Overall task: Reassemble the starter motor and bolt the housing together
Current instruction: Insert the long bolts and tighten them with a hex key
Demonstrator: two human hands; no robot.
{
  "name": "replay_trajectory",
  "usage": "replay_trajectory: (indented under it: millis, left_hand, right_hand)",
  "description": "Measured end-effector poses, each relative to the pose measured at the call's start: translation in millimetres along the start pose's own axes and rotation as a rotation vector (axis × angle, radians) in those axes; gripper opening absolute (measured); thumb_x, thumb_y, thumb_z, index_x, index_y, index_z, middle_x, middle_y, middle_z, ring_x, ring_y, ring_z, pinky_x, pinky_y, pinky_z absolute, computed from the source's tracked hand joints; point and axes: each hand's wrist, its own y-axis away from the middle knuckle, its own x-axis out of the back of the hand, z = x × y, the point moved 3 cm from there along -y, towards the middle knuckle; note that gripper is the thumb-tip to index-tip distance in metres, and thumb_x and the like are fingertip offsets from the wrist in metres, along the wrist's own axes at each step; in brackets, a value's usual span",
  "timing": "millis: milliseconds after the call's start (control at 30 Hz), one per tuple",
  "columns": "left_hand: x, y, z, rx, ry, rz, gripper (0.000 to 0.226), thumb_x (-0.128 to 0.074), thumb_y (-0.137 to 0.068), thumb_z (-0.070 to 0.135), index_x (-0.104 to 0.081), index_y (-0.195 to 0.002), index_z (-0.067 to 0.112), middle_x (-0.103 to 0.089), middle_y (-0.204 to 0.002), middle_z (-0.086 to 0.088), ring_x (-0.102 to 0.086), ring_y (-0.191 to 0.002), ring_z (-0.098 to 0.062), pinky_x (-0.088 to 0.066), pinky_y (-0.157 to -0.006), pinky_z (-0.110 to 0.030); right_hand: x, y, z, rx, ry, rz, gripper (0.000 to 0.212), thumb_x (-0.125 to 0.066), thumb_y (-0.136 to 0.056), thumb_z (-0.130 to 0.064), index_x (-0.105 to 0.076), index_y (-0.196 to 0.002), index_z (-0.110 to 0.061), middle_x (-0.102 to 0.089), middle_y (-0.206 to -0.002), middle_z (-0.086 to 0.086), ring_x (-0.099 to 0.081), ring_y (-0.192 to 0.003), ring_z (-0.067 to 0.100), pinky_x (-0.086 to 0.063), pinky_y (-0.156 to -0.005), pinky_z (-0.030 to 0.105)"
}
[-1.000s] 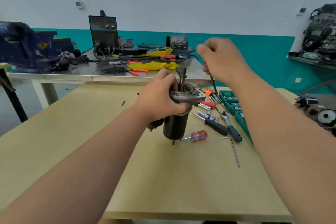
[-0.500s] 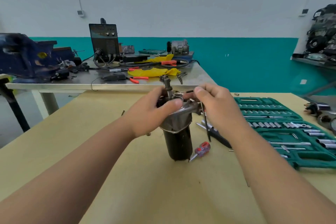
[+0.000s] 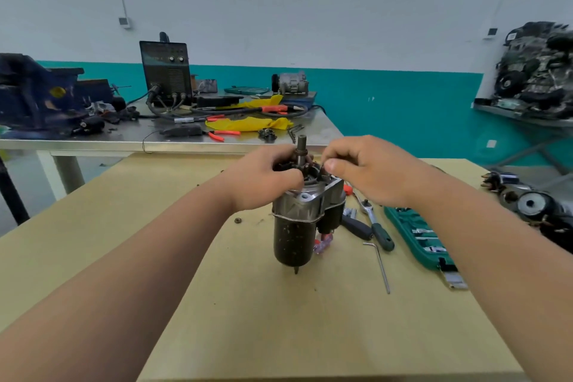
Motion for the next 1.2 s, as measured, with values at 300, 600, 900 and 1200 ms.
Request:
replay_trajectory:
  millis: [300, 600, 900, 1200]
  left_hand:
    - [0, -8, -13, 0.013, 0.109, 0.112, 0.014, -0.066, -0.087, 0.032, -0.071, -0.1, 0.03, -0.073, -0.101, 0.01, -0.069, -0.089, -0.008, -0.055, -0.084, -0.036]
    - [7, -4, -19, -0.009, 0.23, 0.105, 0.015, -0.062, -0.091, 0.016, -0.073, -0.096, 0.025, -0.073, -0.105, 0.004, -0.07, -0.092, -0.013, -0.055, -0.082, -0.033]
    - [6, -9, -17, -0.036, 0.279, 0.102, 0.024, -0.062, -0.091, 0.017, -0.074, -0.087, 0.038, -0.075, -0.085, 0.012, -0.069, -0.079, -0.002, -0.051, -0.063, -0.013]
    - [5, -17, -17, -0.001, 0.36, 0.057, 0.022, -0.06, -0.091, 0.01, -0.076, -0.091, 0.025, -0.076, -0.084, 0.009, -0.069, -0.077, -0.005, -0.052, -0.064, -0.016]
  right_hand:
    - [-1, -3, 0, 0.016, 0.032, -0.002, 0.024, -0.048, -0.098, -0.029, -0.054, -0.078, -0.039, -0.054, -0.07, -0.016, -0.049, -0.066, -0.01, -0.031, -0.053, 0.016]
    - [-9, -13, -8, 0.085, 0.091, -0.068, 0.02, -0.048, -0.097, -0.029, -0.054, -0.083, -0.042, -0.052, -0.08, -0.021, -0.049, -0.077, -0.009, -0.033, -0.06, 0.016]
    - [-1, -19, -8, 0.135, 0.153, -0.16, 0.016, -0.049, -0.097, -0.028, -0.057, -0.088, -0.038, -0.047, -0.088, -0.02, -0.046, -0.082, -0.008, -0.03, -0.07, 0.011]
    - [0, -19, -9, 0.159, 0.109, -0.114, 0.013, -0.056, -0.094, -0.025, -0.064, -0.087, -0.033, -0.051, -0.09, -0.015, -0.05, -0.086, -0.002, -0.037, -0.075, 0.017]
